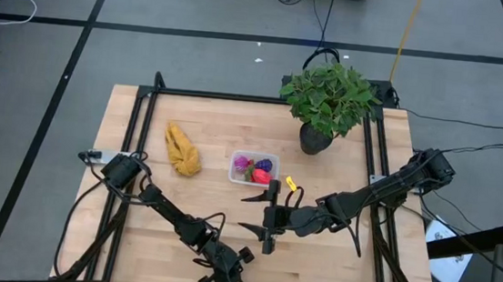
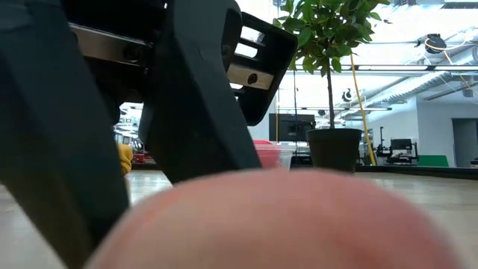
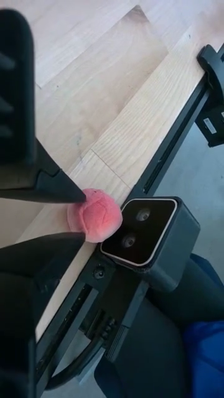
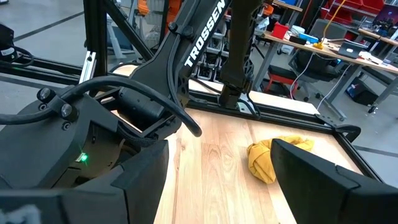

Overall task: Pick and placing Produce into tupperware
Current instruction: Put the pink peach into the transparent bin

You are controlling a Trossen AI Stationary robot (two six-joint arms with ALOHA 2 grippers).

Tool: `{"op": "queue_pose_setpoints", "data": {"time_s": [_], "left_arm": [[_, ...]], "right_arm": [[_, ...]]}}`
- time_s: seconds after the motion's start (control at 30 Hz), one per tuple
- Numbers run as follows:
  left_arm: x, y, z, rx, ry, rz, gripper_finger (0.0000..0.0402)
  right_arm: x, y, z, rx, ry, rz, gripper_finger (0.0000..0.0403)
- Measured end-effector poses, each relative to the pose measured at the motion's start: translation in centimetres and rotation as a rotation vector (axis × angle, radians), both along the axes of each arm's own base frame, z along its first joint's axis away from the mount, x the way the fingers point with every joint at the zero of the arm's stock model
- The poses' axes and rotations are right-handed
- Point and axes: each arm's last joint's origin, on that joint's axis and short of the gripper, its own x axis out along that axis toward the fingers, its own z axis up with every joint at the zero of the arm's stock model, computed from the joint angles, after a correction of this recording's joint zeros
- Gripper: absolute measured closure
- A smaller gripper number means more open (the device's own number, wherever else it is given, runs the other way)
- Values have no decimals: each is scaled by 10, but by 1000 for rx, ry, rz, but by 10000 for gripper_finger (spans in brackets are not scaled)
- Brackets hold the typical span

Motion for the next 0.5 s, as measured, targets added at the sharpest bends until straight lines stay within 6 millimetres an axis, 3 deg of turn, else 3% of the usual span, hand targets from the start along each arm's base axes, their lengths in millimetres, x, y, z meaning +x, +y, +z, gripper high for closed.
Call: {"op": "queue_pose_setpoints", "data": {"time_s": [0.5], "left_arm": [[1, 1, 0, 10, -5, 15, 362]], "right_arm": [[0, 0, 0, 0, 0, 0, 128]]}}
